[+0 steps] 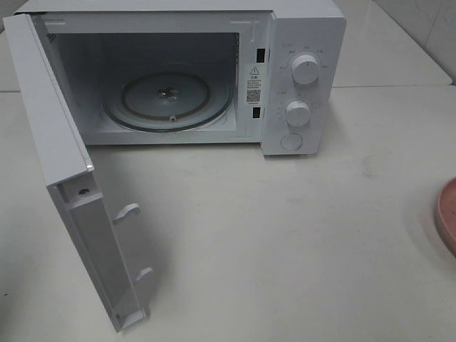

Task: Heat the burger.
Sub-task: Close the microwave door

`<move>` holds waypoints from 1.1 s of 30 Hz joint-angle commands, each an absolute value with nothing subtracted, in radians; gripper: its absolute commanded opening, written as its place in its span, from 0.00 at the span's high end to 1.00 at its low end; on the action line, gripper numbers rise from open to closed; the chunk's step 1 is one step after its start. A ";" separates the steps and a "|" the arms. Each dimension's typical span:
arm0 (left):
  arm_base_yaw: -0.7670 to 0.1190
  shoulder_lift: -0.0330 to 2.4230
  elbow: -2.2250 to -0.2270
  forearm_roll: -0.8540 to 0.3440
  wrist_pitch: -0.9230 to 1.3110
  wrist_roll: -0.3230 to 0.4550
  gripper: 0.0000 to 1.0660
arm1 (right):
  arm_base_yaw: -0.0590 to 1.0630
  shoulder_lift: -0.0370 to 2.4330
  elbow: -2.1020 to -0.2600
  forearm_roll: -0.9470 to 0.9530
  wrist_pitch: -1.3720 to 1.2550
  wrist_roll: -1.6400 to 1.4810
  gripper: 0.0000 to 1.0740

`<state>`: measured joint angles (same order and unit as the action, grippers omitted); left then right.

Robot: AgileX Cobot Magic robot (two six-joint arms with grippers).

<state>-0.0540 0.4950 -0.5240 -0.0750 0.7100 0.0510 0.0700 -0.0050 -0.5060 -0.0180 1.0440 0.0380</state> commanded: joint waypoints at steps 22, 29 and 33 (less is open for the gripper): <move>-0.075 1.045 -0.225 0.077 -0.577 0.090 1.00 | 0.065 -0.032 -0.508 -0.016 1.037 0.026 0.32; -0.081 1.164 -0.225 0.258 -0.702 -0.091 1.00 | 0.065 -0.032 -0.508 -0.016 1.037 0.026 0.32; -0.081 1.257 -0.225 0.477 -0.860 -0.214 1.00 | 0.065 -0.032 -0.508 -0.016 1.037 0.026 0.32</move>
<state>-0.0740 1.2190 -0.2290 0.3630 -0.7450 -0.1490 0.0700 -0.0050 -0.5060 -0.0180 1.0440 0.0380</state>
